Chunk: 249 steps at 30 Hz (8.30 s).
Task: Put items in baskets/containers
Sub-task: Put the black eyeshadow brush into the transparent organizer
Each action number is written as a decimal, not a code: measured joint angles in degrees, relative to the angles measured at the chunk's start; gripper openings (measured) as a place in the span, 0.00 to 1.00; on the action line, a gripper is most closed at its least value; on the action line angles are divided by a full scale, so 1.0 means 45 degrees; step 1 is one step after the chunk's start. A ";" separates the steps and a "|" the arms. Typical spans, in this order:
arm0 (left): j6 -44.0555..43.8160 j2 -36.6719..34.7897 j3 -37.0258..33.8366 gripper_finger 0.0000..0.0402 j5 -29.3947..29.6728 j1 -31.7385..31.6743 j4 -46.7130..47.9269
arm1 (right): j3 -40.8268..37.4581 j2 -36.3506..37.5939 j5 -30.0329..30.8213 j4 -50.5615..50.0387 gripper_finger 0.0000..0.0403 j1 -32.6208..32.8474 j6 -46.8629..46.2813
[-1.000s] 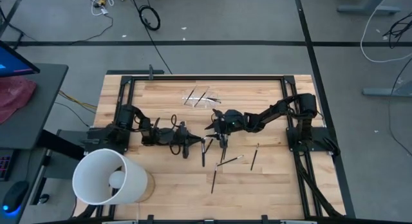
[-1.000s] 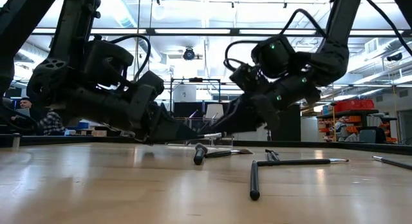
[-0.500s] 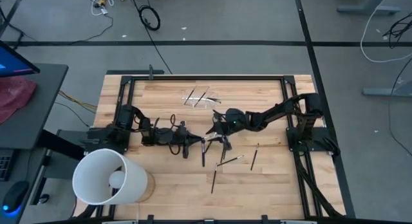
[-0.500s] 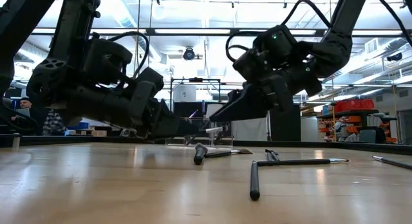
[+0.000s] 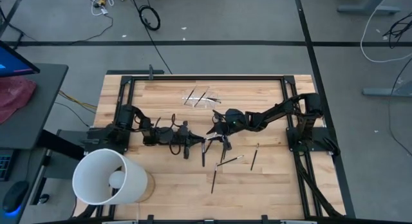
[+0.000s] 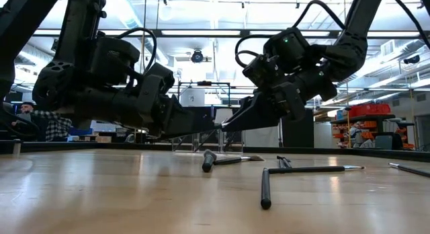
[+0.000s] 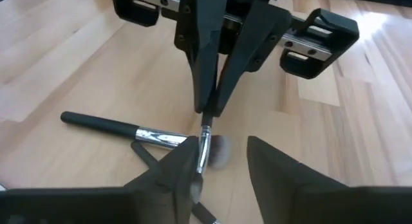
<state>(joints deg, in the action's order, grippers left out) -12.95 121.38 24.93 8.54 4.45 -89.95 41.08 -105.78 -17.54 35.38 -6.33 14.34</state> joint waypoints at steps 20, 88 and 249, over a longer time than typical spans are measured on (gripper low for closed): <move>-0.0256 0.0000 -0.0010 0.07 -0.0006 -0.0029 0.0067 | 0.0000 -0.0009 -0.0389 -0.0005 0.03 -0.0005 0.0288; 0.3288 -0.3968 0.6227 0.32 -0.4383 -0.3177 1.4644 | 0.5323 0.2895 0.4332 -1.5145 0.02 0.0155 0.3285; 0.0695 -0.5678 0.1967 0.36 0.1010 -0.2007 0.8476 | -0.1645 0.5459 0.4342 -1.5015 0.25 0.4494 0.2298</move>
<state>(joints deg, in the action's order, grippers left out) -9.82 95.83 33.78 13.08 -4.58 -51.81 33.68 -81.21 2.00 -32.19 13.89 24.68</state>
